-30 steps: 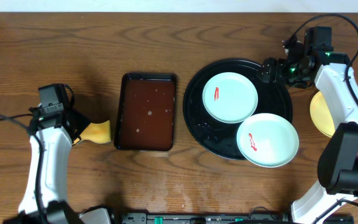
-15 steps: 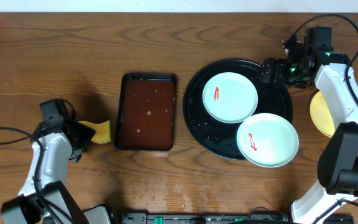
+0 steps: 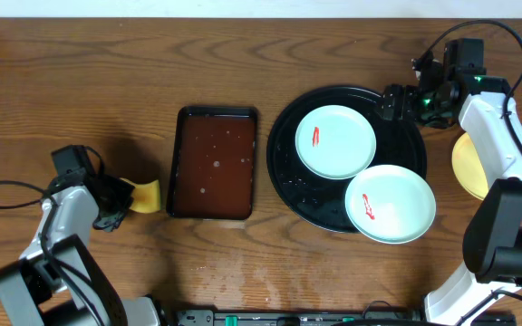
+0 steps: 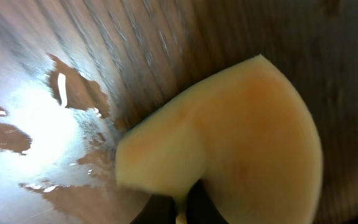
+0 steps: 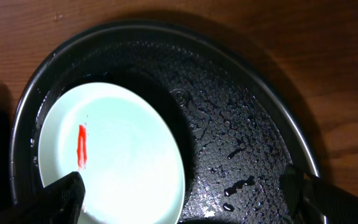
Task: Clean dirty plates on tray and stack at the side
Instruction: 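Close the left gripper on the sponge's yellow end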
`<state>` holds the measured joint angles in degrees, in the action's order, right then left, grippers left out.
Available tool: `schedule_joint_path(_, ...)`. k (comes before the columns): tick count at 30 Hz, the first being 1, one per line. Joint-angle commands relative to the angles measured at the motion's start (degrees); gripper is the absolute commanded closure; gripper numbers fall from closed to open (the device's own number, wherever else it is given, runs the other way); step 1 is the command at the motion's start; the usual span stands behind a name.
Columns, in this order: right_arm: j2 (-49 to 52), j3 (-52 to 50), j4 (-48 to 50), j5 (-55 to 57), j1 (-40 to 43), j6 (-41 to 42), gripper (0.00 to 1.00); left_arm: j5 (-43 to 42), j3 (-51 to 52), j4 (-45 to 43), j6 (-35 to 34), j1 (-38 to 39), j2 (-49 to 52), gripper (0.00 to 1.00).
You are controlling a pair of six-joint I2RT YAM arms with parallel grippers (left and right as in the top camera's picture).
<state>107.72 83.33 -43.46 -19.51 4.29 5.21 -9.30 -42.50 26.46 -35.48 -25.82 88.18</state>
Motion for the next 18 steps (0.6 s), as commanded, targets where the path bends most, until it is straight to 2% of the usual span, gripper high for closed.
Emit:
schedule_joint_path(1, -1.22, 1.03, -0.02, -0.24, -0.22, -0.11, 0.01, 0.61, -4.39, 2.73, 2.25, -2.21, -6.99, 0.92)
schedule_joint_path(5, -1.22, 1.03, -0.02, -0.24, -0.22, -0.11, 0.01, 0.94, -6.19, 4.37, 2.93, -1.95, -15.37, 0.92)
schedule_joint_path(10, -1.22, 1.03, -0.02, -0.24, -0.22, -0.11, 0.01, 2.75, -6.38, 7.30, 6.78, 2.34, -23.04, 0.93)
schedule_joint_path(18, -1.22, 1.03, -0.02, -0.24, -0.22, -0.11, 0.01, 22.95, -14.51, 19.23, 9.60, 14.19, -17.55, 0.93)
